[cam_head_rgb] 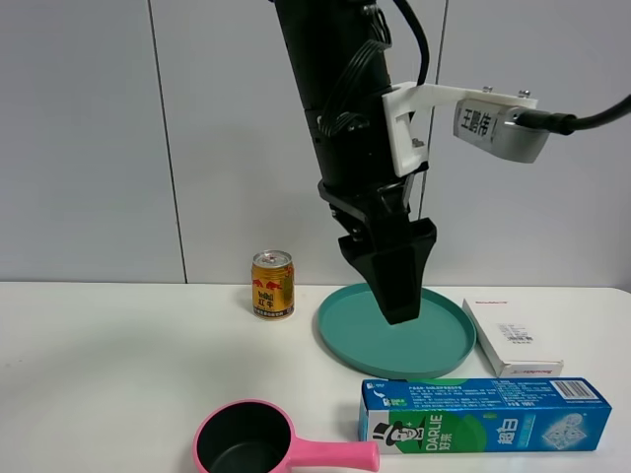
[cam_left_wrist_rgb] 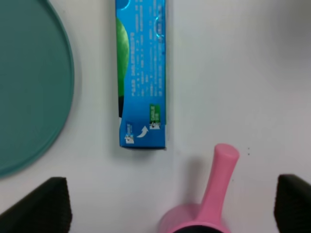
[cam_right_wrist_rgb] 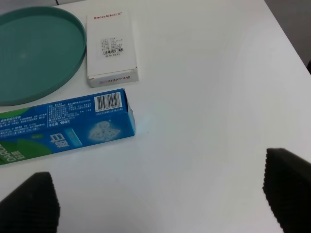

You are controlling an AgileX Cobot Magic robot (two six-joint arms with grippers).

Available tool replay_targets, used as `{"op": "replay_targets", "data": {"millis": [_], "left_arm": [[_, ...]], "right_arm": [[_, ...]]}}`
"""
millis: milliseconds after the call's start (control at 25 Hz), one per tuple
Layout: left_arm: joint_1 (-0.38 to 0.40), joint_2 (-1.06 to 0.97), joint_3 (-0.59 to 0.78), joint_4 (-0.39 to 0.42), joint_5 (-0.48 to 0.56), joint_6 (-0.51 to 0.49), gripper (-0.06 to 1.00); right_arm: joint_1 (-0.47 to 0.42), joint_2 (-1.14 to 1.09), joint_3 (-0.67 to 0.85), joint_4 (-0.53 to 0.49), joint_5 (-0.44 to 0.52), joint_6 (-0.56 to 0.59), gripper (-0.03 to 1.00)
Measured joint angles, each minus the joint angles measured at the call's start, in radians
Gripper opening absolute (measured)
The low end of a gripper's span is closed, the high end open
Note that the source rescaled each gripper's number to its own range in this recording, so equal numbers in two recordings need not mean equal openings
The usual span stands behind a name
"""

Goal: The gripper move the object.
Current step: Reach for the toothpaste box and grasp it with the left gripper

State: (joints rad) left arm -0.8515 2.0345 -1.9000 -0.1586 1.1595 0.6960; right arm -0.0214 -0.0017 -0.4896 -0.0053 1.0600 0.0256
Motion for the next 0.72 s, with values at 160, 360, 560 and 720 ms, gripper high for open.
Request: {"op": "replay_targets", "data": {"millis": [160, 360, 560, 720], "left_arm": [[0.0, 0.0, 0.0, -0.019, -0.014, -0.001, 1.0], [-0.003, 0.013, 0.0, -0.024, -0.054, -0.001, 1.0], [-0.04, 0.076, 0.0, -0.022, -0.08, 0.052, 1.0], [-0.068, 0.118, 0.0, -0.029, -0.116, 0.194, 1.0]], "right_arm": [[0.0, 0.0, 0.0, 0.005, 0.0, 0.0, 1.0], [0.0, 0.0, 0.0, 0.005, 0.0, 0.0, 1.0], [0.0, 0.0, 0.0, 0.0, 0.0, 0.0, 1.0], [0.0, 0.0, 0.0, 0.0, 0.0, 0.0, 1.0]]}}
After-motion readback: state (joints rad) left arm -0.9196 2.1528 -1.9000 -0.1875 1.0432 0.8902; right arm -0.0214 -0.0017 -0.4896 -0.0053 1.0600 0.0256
